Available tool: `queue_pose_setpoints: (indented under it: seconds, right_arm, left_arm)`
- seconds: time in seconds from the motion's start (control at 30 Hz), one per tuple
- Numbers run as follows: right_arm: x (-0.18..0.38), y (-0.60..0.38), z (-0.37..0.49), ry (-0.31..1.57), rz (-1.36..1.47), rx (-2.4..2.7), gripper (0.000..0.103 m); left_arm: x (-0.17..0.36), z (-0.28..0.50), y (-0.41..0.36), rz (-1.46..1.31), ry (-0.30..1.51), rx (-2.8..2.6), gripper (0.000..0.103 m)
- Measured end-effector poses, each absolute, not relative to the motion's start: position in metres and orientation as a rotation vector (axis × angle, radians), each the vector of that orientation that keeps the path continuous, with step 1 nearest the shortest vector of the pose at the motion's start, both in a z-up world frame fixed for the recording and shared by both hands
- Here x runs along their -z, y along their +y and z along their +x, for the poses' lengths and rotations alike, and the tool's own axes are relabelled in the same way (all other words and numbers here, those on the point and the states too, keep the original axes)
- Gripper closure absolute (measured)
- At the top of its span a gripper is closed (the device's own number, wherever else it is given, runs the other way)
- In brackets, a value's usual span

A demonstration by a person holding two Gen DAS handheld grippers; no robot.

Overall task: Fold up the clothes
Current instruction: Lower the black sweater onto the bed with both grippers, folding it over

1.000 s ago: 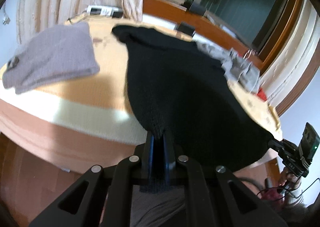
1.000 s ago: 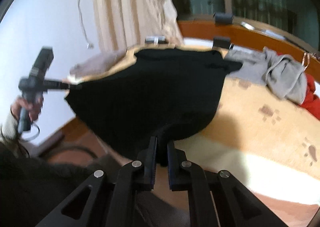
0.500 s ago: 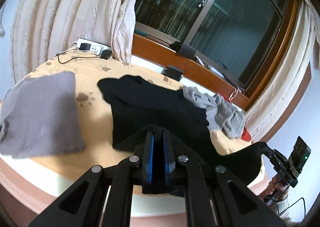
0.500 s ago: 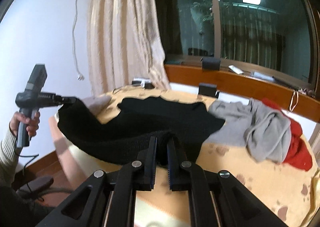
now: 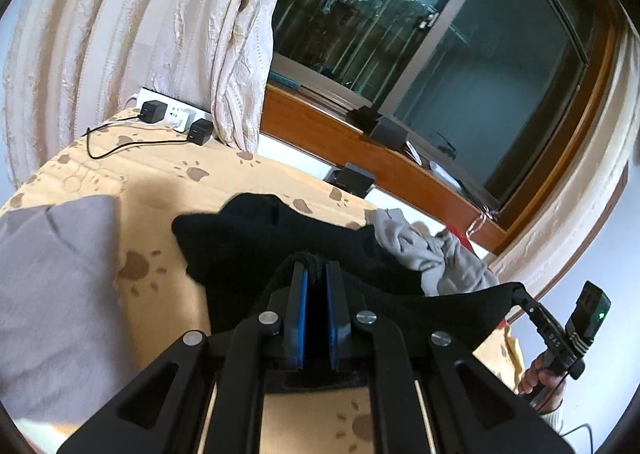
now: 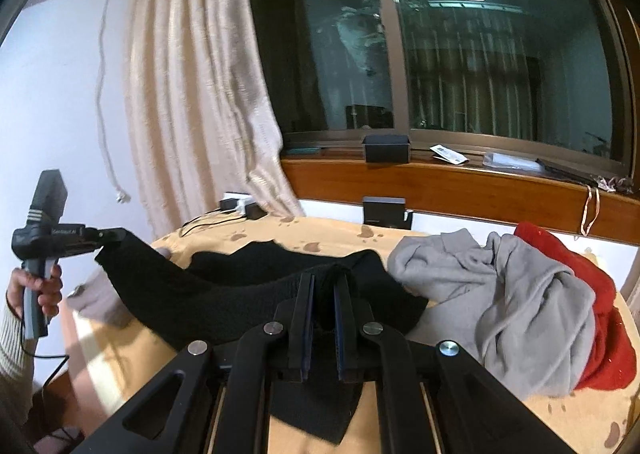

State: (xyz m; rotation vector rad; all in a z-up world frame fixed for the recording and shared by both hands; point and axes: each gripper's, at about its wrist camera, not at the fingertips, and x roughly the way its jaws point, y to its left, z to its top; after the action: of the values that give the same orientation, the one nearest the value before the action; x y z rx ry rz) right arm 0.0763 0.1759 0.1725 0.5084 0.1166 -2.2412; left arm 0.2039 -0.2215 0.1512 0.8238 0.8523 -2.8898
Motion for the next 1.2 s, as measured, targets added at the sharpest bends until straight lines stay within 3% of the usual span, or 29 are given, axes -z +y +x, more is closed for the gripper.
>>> queue_pose_setpoints:
  seconds: [0.67,0.93,1.2]
  right_arm:
    - [-0.138,0.1,-0.067,0.084,0.682,2.3,0.093]
    - [-0.101,0.081,-0.126,0.039,0.837,2.307,0.093]
    - [-0.076,0.071,-0.154,0.041,0.917,2.301,0.093]
  left_arm:
    - [-0.114,0.067,-0.288,0.968,0.99,2.722,0.093]
    - [-0.074,0.004,-0.308,1.1,1.088,2.585,0.093]
    - [-0.055,-0.012,-0.314,1.133,1.106,2.535,0.093]
